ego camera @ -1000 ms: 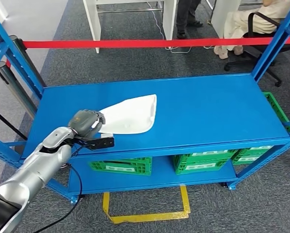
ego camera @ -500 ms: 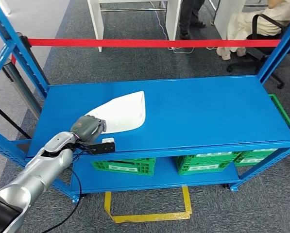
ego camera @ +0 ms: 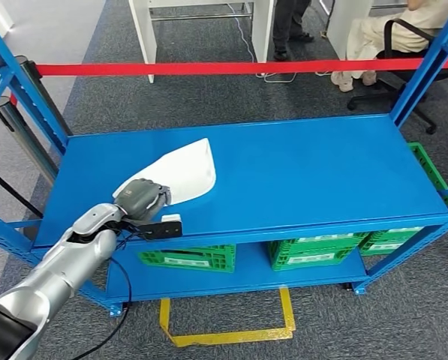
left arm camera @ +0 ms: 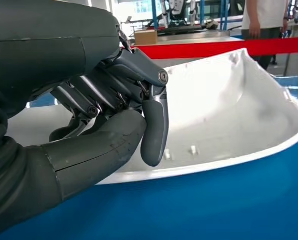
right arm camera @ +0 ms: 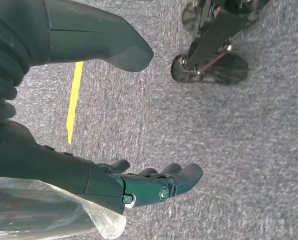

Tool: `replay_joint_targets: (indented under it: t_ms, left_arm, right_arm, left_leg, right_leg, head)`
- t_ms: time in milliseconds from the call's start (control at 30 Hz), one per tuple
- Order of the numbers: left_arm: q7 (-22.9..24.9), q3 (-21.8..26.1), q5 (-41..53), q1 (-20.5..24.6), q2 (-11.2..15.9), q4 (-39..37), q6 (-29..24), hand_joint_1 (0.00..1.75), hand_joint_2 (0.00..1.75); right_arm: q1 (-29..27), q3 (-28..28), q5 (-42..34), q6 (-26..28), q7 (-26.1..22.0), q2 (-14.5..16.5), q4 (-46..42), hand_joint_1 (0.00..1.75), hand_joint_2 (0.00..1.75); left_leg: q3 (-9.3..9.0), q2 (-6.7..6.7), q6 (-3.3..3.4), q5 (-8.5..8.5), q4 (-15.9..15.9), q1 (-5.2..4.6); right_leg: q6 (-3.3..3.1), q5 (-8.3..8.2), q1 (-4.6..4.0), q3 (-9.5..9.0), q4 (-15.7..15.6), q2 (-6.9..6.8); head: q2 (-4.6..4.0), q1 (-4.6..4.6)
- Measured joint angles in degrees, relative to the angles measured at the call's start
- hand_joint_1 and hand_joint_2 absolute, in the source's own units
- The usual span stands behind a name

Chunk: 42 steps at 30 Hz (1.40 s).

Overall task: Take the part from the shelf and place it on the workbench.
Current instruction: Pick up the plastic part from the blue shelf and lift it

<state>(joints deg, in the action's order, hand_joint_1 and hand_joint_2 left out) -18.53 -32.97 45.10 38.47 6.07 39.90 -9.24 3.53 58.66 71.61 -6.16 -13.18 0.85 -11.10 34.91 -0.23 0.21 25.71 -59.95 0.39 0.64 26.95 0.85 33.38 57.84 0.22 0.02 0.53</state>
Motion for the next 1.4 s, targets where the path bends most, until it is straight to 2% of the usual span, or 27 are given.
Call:
replay_joint_targets:
  t_ms: [100, 167, 200, 267, 300, 333, 367, 400, 433, 500, 533, 600, 667, 700, 767, 833, 867, 900, 967, 1000, 1033, 1167, 1233, 1300, 1333, 1367, 1400]
  left_arm:
    - [0.00, -0.31, -0.28, 0.13, 0.04, 1.80, 0.70, 1.75, 1.75]
    - [0.01, -0.45, -0.36, 0.29, 0.12, 3.15, 0.94, 1.75, 1.75]
    - [0.02, -0.50, -0.37, 0.42, 0.14, 3.75, 1.01, 1.75, 1.75]
    - [0.02, -0.61, -0.38, 0.52, 0.14, 4.52, 1.15, 1.75, 1.75]
    - [0.02, -0.67, -0.38, 0.45, 0.14, 4.72, 1.20, 1.38, 1.75]
    - [0.02, -0.74, -0.38, 0.38, 0.15, 4.87, 1.24, 0.94, 1.75]
    - [0.08, -0.82, -0.37, 0.34, 0.16, 5.05, 1.21, 0.51, 1.75]
    - [0.24, -0.90, -0.33, 0.34, 0.17, 5.31, 1.05, 0.07, 1.75]
    - [0.53, -0.98, -0.10, 0.38, 0.17, 5.65, 0.63, 0.00, 1.75]
    - [1.34, -1.13, 0.65, 0.55, 0.21, 6.38, -0.80, 0.00, 1.75]
    - [1.71, -1.21, 1.06, 0.61, 0.22, 6.70, -1.56, 0.00, 1.75]
    - [2.14, -1.40, 1.45, 0.64, 0.22, 7.27, -2.54, 0.00, 1.75]
    - [2.25, -1.56, 1.58, 0.72, 0.25, 7.80, -3.03, 0.00, 1.75]
    - [2.25, -1.63, 1.60, 0.78, 0.26, 8.02, -3.17, 0.00, 1.75]
    - [2.30, -1.82, 1.74, 0.72, 0.29, 8.24, -3.64, 0.00, 1.75]
    - [2.64, -1.97, 2.19, 0.32, 0.28, 8.35, -5.28, 0.00, 1.75]
    - [2.98, -1.99, 2.51, 0.17, 0.20, 8.50, -6.59, 0.00, 1.75]
    - [3.59, -1.95, 2.81, 0.11, 0.09, 8.74, -7.98, 0.00, 1.75]
    - [5.53, -1.60, 3.15, 0.31, -0.50, 9.35, -10.67, 0.00, 1.75]
    - [6.78, -1.29, 3.09, 0.49, -1.01, 9.55, -11.73, 0.00, 1.75]
    - [8.00, -0.86, 2.76, 0.61, -1.69, 9.65, -12.65, 0.00, 1.75]
    - [10.45, 1.62, -0.50, 0.74, -4.33, 9.08, -15.80, 0.00, 1.75]
    - [10.50, 3.31, -2.67, 1.31, -5.96, 7.69, -16.96, 0.00, 1.75]
    - [10.75, 4.71, -4.11, 2.00, -7.53, 5.60, -17.78, 0.00, 1.75]
    - [11.04, 5.25, -4.61, 2.27, -8.26, 4.51, -18.20, 0.00, 1.75]
    - [11.35, 5.74, -5.10, 2.62, -8.92, 3.39, -18.62, 0.00, 1.75]
    - [11.57, 6.24, -5.77, 3.11, -9.55, 2.17, -18.95, 0.00, 1.75]
  right_arm:
    - [0.02, 0.00, 0.06, 0.02, -0.16, 0.00, 0.00, 0.00, 1.75]
    - [0.01, 0.00, 0.07, 0.03, -0.24, 0.01, 0.00, 0.00, 1.75]
    - [0.02, 0.00, 0.07, 0.03, -0.26, 0.01, 0.00, 0.00, 1.75]
    - [0.02, 0.01, 0.07, 0.06, -0.27, 0.01, 0.00, 0.00, 1.75]
    - [-0.01, 0.02, 0.07, 0.08, -0.28, 0.00, 0.00, 0.00, 1.75]
    - [-0.08, 0.02, 0.08, 0.07, -0.27, 0.00, 0.00, 0.00, 1.75]
    - [-0.13, 0.02, 0.08, 0.05, -0.27, 0.00, 0.00, 0.00, 1.75]
    - [-0.16, 0.02, 0.09, 0.03, -0.27, 0.00, 0.00, 0.00, 1.75]
    - [-0.13, 0.03, 0.10, 0.01, -0.25, 0.00, 0.00, 0.00, 1.75]
    - [0.04, 0.04, 0.17, 0.02, -0.22, 0.00, 0.00, 0.00, 1.75]
    - [0.09, 0.06, 0.21, 0.02, -0.19, 0.00, 0.00, 0.00, 1.75]
    - [0.05, 0.13, 0.28, 0.02, -0.15, 0.01, 0.00, 0.00, 1.75]
    - [0.02, 0.25, 0.38, 0.02, -0.13, 0.02, 0.00, 0.00, 1.75]
    - [0.06, 0.30, 0.44, 0.02, -0.13, 0.02, 0.00, 0.00, 1.75]
    - [0.12, 0.36, 0.55, 0.03, -0.13, 0.02, 0.00, 0.00, 1.75]
    - [0.05, 0.41, 0.67, 0.11, -0.12, 0.01, 0.00, 0.00, 1.75]
    - [0.01, 0.44, 0.76, 0.20, -0.11, 0.01, 0.00, 0.00, 1.75]
    - [0.04, 0.46, 0.96, 0.55, 0.08, 0.08, 0.00, 0.00, 1.75]
    - [0.29, 0.49, 1.56, 2.82, 1.42, 1.37, -0.02, 0.00, 1.75]
    - [0.58, 0.50, 1.87, 4.90, 2.58, 2.68, -0.03, 0.00, 1.75]
    - [0.97, 0.51, 2.07, 7.22, 3.86, 4.45, -0.03, 0.00, 1.75]
    - [2.49, 0.51, 2.05, 11.82, 6.79, 10.06, 0.23, 0.00, 1.75]
    - [3.15, 0.50, 1.63, 11.94, 7.53, 11.45, 0.37, 0.00, 1.75]
    - [3.88, 0.50, 1.08, 11.99, 8.54, 11.97, 0.39, 0.00, 1.75]
    - [4.19, 0.51, 0.90, 12.02, 8.94, 12.09, 0.39, 0.00, 1.75]
    - [4.46, 0.52, 0.78, 12.05, 9.24, 12.16, 0.38, 0.00, 1.75]
    - [4.69, 0.54, 0.71, 12.08, 9.44, 12.22, 0.38, 0.00, 1.75]
  left_leg:
    - [-0.30, -0.03, 0.75, 0.12, 1.26, -0.10]
    - [-0.48, 0.01, 1.45, -0.15, 1.72, 0.10]
    - [-0.57, 0.04, 1.76, -0.25, 1.90, 0.18]
    - [-0.56, 0.04, 2.09, -0.26, 1.90, 0.05]
    - [-0.56, 0.04, 2.12, -0.25, 1.88, -0.02]
    - [-0.57, 0.04, 2.13, -0.24, 1.87, -0.07]
    - [-0.61, 0.03, 2.13, -0.22, 1.84, -0.09]
    - [-0.66, 0.01, 2.10, -0.19, 1.81, -0.10]
    - [-0.70, 0.00, 2.01, -0.12, 1.75, -0.10]
    - [-0.57, -0.05, 1.61, 0.03, 1.53, -0.33]
    - [-0.48, -0.06, 1.35, 0.02, 1.48, -0.42]
    - [-0.43, -0.07, 0.78, -0.06, 1.54, -0.46]
    - [0.00, -0.04, 0.16, 1.00, 0.31, -0.36]
    - [0.84, -0.02, -0.15, 2.36, -1.79, -0.29]
    - [3.88, 0.01, -0.59, 5.96, -8.87, -0.13]
    - [6.30, 0.01, -0.79, 7.47, -14.26, 0.02]
    - [6.25, 0.02, -0.77, 6.64, -14.10, 0.07]
    - [5.19, 0.02, -0.70, 4.85, -11.73, 0.12]
    - [1.77, 0.04, -0.43, 1.09, -4.18, 0.13]
    - [0.49, 0.04, -0.28, 0.18, -1.23, 0.12]
    - [-0.12, 0.02, -0.12, -0.05, 0.39, 0.08]
    - [-0.29, -0.01, 1.12, -0.11, 1.48, 0.10]
    - [-0.40, 0.03, 1.69, -0.39, 1.86, 0.20]
    - [-0.30, 0.03, 1.92, -0.43, 1.85, 0.07]
    - [-0.29, 0.02, 1.95, -0.43, 1.83, 0.01]
    - [-0.29, 0.01, 1.98, -0.42, 1.80, -0.03]
    - [-0.31, -0.02, 1.97, -0.41, 1.77, -0.05]
  right_leg:
    - [0.92, -0.04, -0.07, 0.27, -0.13, -0.04]
    - [1.44, 1.16, -0.01, 1.06, 1.30, -0.08]
    - [1.60, 2.61, 0.01, 2.27, 3.80, -0.10]
    - [1.83, 6.06, 0.01, 5.97, 11.53, -0.12]
    - [1.91, 7.01, 0.00, 7.63, 14.80, -0.12]
    - [1.94, 6.92, -0.02, 8.47, 16.20, -0.13]
    - [1.90, 5.75, -0.01, 8.21, 15.32, -0.14]
    - [1.80, 3.78, -0.01, 6.86, 12.31, -0.14]
    - [1.63, 1.82, -0.02, 4.93, 8.14, -0.16]
    - [1.25, -0.26, -0.12, 1.45, 1.51, -0.10]
    - [1.07, -0.34, -0.20, 0.71, 0.18, -0.05]
    - [0.58, -0.34, -0.22, 0.50, -0.07, 0.03]
    - [-0.09, -0.55, -0.02, 0.36, -0.32, -0.01]
    - [-0.38, -0.64, 0.10, 0.28, -0.45, -0.06]
    - [-0.66, -0.63, 0.14, 0.24, -0.43, -0.08]
    - [-0.71, -0.58, 0.14, 0.22, -0.36, -0.05]
    - [-0.70, -0.55, 0.14, 0.20, -0.30, -0.02]
    - [-0.66, -0.50, 0.14, 0.15, -0.24, 0.01]
    - [-0.42, -0.33, 0.00, 0.11, -0.09, 0.03]
    - [-0.22, -0.28, -0.15, 0.23, 0.01, 0.03]
    - [0.02, -0.28, -0.28, 0.40, 0.07, 0.03]
    - [1.18, 0.26, -0.19, 1.16, 0.74, -0.08]
    - [1.54, 2.95, -0.10, 3.50, 5.35, -0.13]
    - [1.79, 6.11, -0.11, 7.18, 12.88, -0.16]
    - [1.85, 6.59, -0.12, 8.45, 15.33, -0.16]
    - [1.86, 6.01, -0.13, 8.79, 15.77, -0.16]
    - [1.77, 4.39, -0.14, 7.96, 13.84, -0.17]
  head:
    - [0.00, 0.02]
    - [0.00, 0.18]
    - [0.00, 0.27]
    - [0.00, 0.43]
    - [0.00, 0.42]
    - [0.00, 0.42]
    - [0.00, 0.42]
    - [0.00, 0.42]
    - [0.00, 0.43]
    - [0.00, 0.38]
    - [0.00, 0.36]
    - [0.00, 0.31]
    - [0.00, 0.18]
    - [0.00, 0.11]
    - [0.00, -0.04]
    - [0.00, -0.04]
    - [0.00, -0.04]
    - [0.00, -0.04]
    - [0.00, -0.04]
    - [0.00, -0.01]
    - [0.00, 0.03]
    - [0.00, 0.09]
    - [0.00, 0.25]
    - [0.00, 0.33]
    - [0.00, 0.33]
    - [0.00, 0.34]
    - [0.00, 0.34]
